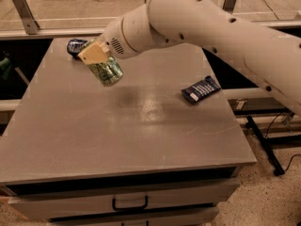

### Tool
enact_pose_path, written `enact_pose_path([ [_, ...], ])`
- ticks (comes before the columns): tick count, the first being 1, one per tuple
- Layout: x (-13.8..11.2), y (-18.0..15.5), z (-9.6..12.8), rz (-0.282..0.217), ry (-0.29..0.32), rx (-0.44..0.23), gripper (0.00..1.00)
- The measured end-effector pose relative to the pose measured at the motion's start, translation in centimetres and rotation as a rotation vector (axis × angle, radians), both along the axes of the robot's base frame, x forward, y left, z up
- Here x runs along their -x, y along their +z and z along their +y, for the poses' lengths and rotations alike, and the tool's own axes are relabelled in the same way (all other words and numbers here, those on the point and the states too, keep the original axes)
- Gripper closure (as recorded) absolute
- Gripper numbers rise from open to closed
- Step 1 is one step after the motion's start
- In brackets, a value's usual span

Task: Place green can upright

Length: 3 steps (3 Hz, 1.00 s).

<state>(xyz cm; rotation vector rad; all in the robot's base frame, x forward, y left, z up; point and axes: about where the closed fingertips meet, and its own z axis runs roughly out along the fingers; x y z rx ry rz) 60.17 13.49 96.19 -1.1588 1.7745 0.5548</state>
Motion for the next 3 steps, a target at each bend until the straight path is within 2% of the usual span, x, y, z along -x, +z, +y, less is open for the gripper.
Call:
enact_pose_path([
  [2, -2.3, -1.4, -0.2, -0.048, 0.093, -0.238, 1.00],
  [3, -2.8, -2.5, -0.6, -0.069, 0.152, -0.331, 1.00],
])
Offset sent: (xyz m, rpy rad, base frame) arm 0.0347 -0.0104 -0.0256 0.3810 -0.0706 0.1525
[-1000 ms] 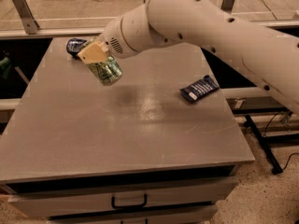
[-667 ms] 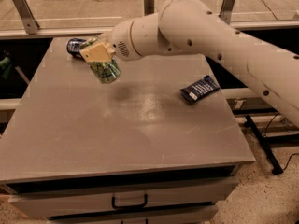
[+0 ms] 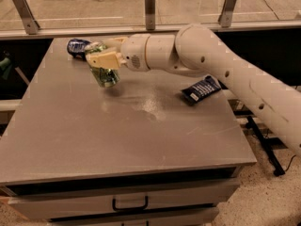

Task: Place green can upright

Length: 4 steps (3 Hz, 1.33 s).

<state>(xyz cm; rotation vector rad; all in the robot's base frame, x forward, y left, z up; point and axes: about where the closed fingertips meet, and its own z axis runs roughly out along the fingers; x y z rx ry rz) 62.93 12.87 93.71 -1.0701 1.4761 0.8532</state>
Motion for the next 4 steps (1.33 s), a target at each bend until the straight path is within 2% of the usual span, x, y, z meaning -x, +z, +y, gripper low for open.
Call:
enact_pose_path([
  [1, -0.1, -0.9, -0.3, -0.039, 0.065, -0.055, 1.00],
  [2, 0.3, -1.2, -0.4, -0.092, 0.133, -0.068, 1.00],
  [3, 1.2, -1.1, -0.5, -0.126, 0.207, -0.065, 0.81],
  [4, 2.1, -1.4, -1.0, -0.136, 0.240, -0.073, 0.59],
])
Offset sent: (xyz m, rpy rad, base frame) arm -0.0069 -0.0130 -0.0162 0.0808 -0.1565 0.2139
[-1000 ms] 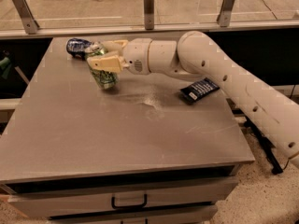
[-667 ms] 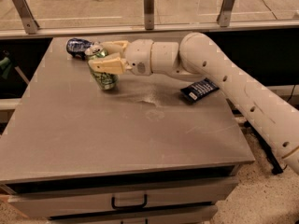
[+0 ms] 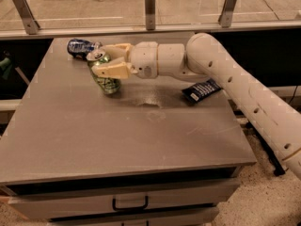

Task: Place green can upright

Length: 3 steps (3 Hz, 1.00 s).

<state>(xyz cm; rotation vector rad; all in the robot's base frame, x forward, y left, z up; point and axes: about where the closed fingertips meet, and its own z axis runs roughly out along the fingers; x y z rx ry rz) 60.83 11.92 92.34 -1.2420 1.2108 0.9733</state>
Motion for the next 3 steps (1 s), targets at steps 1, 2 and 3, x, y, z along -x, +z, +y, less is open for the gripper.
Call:
enact_pose_path([
  [1, 0.9, -0.6, -0.8, 0.010, 0.002, -0.011, 0.35],
  [2, 1.8, -1.4, -1.7, 0.028, -0.015, -0.023, 0.12],
  [3, 2.5, -2.0, -3.2, 0.048, -0.058, -0.013, 0.00],
])
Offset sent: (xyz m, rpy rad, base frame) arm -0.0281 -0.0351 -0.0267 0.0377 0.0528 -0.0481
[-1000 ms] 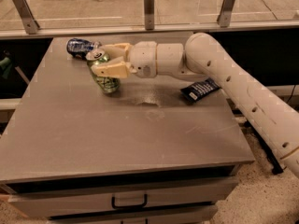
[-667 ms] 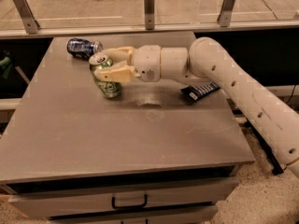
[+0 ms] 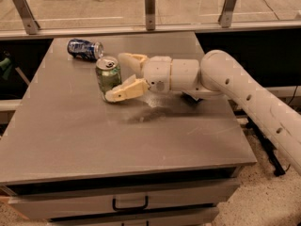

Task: Place green can upright

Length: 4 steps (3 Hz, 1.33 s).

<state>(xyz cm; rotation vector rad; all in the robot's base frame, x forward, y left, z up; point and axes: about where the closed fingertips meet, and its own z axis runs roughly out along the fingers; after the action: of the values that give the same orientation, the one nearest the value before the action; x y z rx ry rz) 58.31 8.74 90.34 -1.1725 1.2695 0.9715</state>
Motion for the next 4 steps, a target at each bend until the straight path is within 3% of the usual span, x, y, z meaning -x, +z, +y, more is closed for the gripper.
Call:
enact_pose_path([
  [1, -0.9, 1.2, -2.1, -0.001, -0.090, 0.090, 0.00],
  [2, -2.6, 5.7, -5.9, -0.039, -0.220, 0.240, 0.00],
  [3, -4.9, 12.6, -10.0, -0.124, -0.397, 0.371, 0.00],
  [4, -6.0, 23.2, -16.5, -0.251, -0.695, 0.488, 0.00],
])
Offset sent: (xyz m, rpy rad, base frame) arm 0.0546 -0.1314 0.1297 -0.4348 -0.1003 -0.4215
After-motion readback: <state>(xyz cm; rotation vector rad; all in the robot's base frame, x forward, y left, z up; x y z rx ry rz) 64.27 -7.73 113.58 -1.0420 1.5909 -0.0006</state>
